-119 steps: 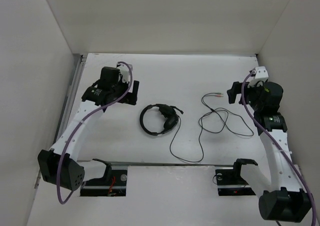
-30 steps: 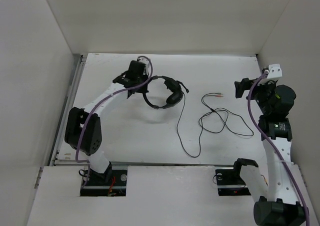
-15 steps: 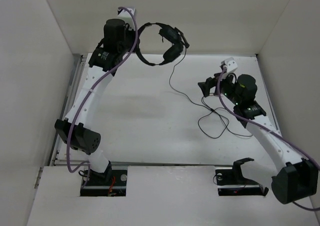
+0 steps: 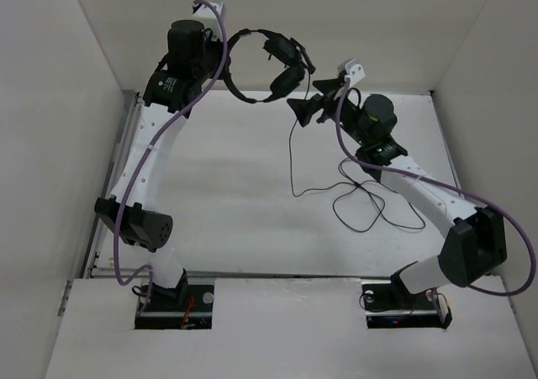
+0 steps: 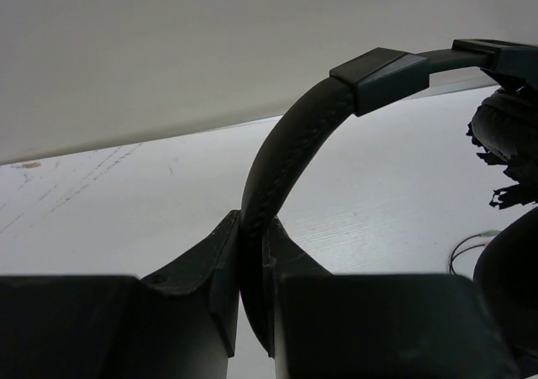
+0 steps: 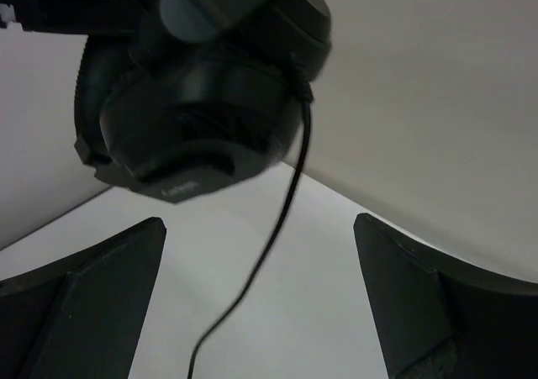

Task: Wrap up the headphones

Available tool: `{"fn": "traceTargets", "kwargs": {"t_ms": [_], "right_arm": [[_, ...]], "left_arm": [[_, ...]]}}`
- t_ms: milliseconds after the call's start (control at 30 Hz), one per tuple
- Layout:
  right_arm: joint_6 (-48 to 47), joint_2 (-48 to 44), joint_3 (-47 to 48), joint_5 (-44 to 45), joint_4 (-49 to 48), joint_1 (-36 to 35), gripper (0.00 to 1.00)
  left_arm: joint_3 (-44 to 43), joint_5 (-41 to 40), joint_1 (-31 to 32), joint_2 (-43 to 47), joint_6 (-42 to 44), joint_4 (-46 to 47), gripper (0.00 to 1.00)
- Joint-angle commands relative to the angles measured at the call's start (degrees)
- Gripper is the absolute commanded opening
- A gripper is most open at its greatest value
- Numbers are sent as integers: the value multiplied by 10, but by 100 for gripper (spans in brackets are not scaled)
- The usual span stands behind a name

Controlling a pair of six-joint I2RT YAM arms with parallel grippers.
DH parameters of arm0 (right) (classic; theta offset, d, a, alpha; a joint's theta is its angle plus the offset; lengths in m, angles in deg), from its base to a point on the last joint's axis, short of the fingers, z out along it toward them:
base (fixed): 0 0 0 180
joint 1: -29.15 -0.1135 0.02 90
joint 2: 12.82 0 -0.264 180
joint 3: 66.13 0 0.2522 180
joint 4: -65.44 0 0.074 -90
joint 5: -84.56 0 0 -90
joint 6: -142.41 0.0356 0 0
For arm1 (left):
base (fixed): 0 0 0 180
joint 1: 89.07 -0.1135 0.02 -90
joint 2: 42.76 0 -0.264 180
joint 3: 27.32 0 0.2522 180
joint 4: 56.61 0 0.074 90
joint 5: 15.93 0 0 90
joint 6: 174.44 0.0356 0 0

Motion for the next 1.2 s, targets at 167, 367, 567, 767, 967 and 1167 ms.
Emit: {"fn": "traceTargets", "kwargs": {"t_ms": [167,367,567,767,967,1167], "right_arm": [[17,84,82,1,-74,-30,100],[23,141,122,7,-82,-27,100],[35,191,164,7,-87,-36,100],[37,211,146,-1,-87,-53,100],[41,208,99,-34,-82,-73,91],[33,201,51,-42,-78,-97,88]], "left_arm": [[-90,25,-7,13,-29,16,0],[-166,38,-16,7,-49,-2,0],[-210,52,-41,3,-94,-1,0],[-232,76,-90,8,-142,5,0],[-253,93,-134,10,-174,11,0],[-266,108,-171,11,-205,20,0]]}}
